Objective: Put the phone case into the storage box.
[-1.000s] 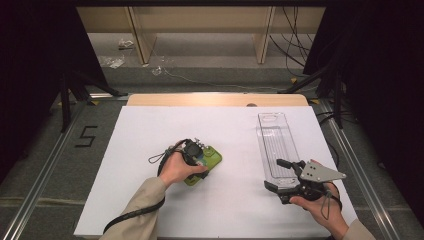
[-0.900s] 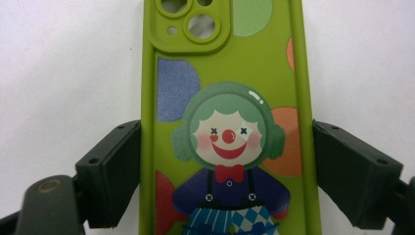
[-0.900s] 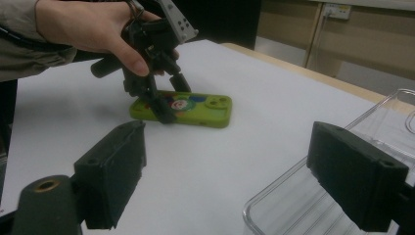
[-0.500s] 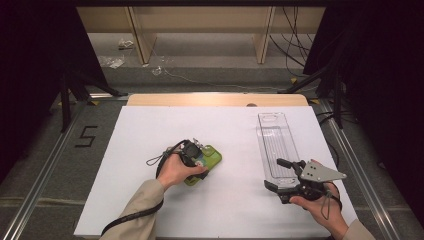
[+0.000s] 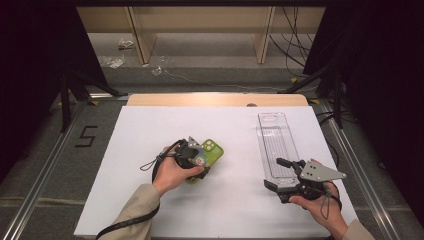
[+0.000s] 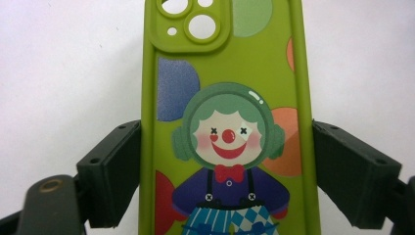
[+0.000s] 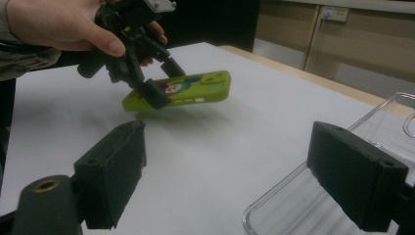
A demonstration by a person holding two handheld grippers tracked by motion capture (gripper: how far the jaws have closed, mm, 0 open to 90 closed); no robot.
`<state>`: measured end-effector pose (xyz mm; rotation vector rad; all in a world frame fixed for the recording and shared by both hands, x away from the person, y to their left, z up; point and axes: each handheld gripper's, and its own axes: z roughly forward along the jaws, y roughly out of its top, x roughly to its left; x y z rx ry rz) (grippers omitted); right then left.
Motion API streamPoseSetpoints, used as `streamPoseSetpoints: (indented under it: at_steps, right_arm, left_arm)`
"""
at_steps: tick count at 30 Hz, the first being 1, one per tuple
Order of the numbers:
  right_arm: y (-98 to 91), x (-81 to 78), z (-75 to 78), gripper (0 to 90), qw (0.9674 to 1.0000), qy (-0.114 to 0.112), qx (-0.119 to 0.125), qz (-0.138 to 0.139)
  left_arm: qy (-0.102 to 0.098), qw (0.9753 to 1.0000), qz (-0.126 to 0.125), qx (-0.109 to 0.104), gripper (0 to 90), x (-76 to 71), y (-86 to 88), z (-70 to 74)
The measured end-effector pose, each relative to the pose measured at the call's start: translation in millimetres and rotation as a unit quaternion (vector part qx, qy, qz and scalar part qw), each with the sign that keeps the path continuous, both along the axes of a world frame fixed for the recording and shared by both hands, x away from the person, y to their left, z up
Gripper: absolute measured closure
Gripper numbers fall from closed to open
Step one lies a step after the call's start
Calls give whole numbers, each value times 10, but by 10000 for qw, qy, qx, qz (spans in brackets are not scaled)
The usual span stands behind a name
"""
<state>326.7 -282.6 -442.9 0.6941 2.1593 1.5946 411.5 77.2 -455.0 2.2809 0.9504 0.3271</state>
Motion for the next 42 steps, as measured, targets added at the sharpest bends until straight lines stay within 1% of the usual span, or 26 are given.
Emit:
streamPoseSetpoints:
  at_steps: [7, 8, 12, 13, 16, 18, 20, 25, 29, 33, 35, 42]
  right_arm:
    - [7, 14, 11, 158, 10000, -13, 13, -21]
    - [11, 14, 14, 158, 10000, -12, 21, -27]
    - [14, 22, 35, 158, 10000, -39, 43, -43]
    - [14, 26, 40, 159, 10000, -46, 57, -55]
    - [20, 42, 53, 161, 9999, -45, 56, -105]
    - [28, 51, 62, 162, 9999, -34, 45, -149]
    - [40, 65, 75, 163, 9998, -37, 53, -171]
    - [90, 112, 90, 164, 9998, -17, 52, -197]
    - [149, 161, 122, 165, 9998, -24, 63, -201]
    - [226, 220, 160, 169, 9997, -12, 60, -239]
    - [259, 240, 172, 169, 9996, -7, 29, -280]
    - [351, 316, 211, 170, 9996, 0, 1, -292]
  left_arm:
    - [-281, 9993, -23, -260, 161, -110, 17, 54]
    - [-325, 9991, -33, -255, 161, -121, 22, 64]
    - [-431, 9984, -31, -352, 161, -169, 29, 73]
    - [-423, 9984, -38, -379, 161, -181, 29, 71]
    - [-357, 9982, -171, -446, 161, -208, 26, 53]
    - [-372, 9983, -192, -400, 161, -220, 21, 43]
    - [-382, 9982, -189, -416, 161, -228, 17, 42]
    - [-453, 9977, -207, -469, 161, -252, -6, 57]
    - [-526, 9969, -205, -556, 160, -279, -25, 75]
    - [-553, 9962, -197, -645, 160, -302, -28, 84]
    - [-566, 9960, -207, -665, 160, -318, -27, 85]
    - [-643, 9953, -248, -676, 160, -373, -47, 91]
